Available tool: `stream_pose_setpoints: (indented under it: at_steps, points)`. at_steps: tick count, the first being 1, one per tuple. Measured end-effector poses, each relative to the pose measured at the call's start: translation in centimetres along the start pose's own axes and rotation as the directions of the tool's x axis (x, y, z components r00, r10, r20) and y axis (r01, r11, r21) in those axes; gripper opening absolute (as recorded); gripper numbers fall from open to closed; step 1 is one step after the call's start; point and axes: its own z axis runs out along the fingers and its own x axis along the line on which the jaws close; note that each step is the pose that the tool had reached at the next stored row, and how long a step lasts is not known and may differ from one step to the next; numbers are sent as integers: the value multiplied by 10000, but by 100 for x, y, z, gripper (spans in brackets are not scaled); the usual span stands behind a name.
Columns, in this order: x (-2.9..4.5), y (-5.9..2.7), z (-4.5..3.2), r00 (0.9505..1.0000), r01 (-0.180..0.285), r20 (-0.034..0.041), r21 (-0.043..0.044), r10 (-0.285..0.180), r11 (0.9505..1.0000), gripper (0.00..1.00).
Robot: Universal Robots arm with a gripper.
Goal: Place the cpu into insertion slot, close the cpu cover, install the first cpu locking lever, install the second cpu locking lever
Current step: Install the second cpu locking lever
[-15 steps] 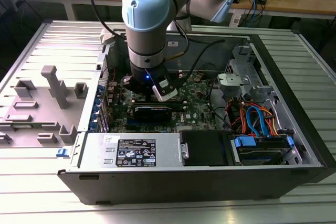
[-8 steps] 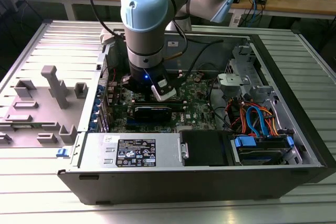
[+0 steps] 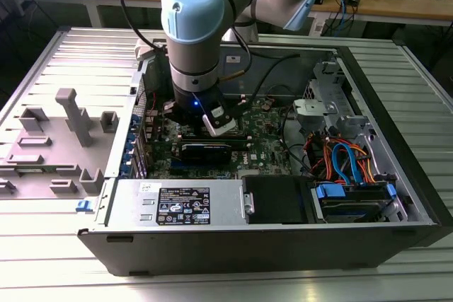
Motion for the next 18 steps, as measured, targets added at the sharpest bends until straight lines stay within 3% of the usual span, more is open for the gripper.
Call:
stream_pose_setpoints:
  at_steps: [4, 13, 18]
  points:
    - [0, 2, -5, 10000, -4, -9, -1, 4, 10000, 11]
    - [-4, 38, -179, 10000, -3, -13, -3, 3, 10000, 11]
    - [-4, 40, -188, 10000, -4, -12, -3, 4, 10000, 11]
